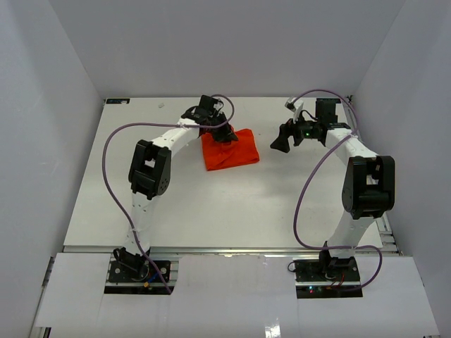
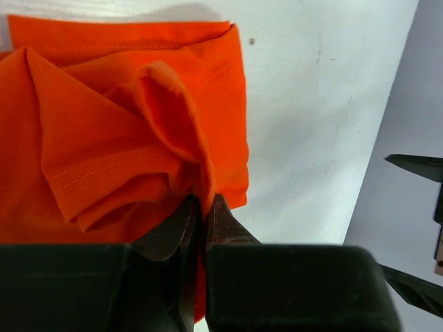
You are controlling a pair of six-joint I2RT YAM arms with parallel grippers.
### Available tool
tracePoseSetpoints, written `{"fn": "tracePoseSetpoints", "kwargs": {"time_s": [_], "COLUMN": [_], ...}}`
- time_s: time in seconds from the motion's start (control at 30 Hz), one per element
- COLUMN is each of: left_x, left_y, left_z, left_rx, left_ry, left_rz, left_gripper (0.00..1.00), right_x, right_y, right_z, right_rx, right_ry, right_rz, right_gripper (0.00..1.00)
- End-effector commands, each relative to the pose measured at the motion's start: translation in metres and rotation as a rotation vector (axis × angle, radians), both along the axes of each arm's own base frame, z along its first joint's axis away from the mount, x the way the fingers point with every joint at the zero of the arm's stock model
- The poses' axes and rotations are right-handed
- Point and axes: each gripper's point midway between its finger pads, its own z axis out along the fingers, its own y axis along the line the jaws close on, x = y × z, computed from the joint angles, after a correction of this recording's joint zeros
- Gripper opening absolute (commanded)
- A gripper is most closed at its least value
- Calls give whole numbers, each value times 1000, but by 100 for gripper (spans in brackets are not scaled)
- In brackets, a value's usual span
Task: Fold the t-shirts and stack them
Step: Fold the tshirt
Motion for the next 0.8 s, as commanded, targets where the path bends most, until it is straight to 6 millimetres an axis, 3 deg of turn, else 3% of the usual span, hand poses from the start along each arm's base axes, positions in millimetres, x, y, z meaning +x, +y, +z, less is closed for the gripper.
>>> {"fn": "tracePoseSetpoints", "kwargs": {"time_s": [0.0, 0.1, 0.17, 0.33, 0.43, 0.67, 0.77], "left_x": [-2, -4, -5, -2, -2, -14, -11], "left_y": [-20, -23, -25, -33, -40, -67, -58], "left_z": [16, 14, 17, 57, 81, 109, 125], "left_rx": [-43, -49, -62, -120, -169, -346, -311], "left_ry": [-2, 17, 21, -34, -56, -16, -105], "left_rz": [-4, 8, 2, -16, -35, -161, -162], "left_gripper": [14, 37, 42, 63, 67, 68, 68], "right_x": [0, -2, -2, -4, -4, -5, -12], "right_y": [-1, -1, 0, -1, 0, 2, 14], "right_z": [17, 15, 16, 16, 17, 22, 28], "right_rx": [11, 10, 10, 7, 7, 10, 20], "right_ry": [-55, -52, -55, -56, -56, -74, -113], "right_rz": [2, 3, 5, 8, 12, 33, 108], "right_gripper": [100, 100, 100, 100, 100, 100, 100]}}
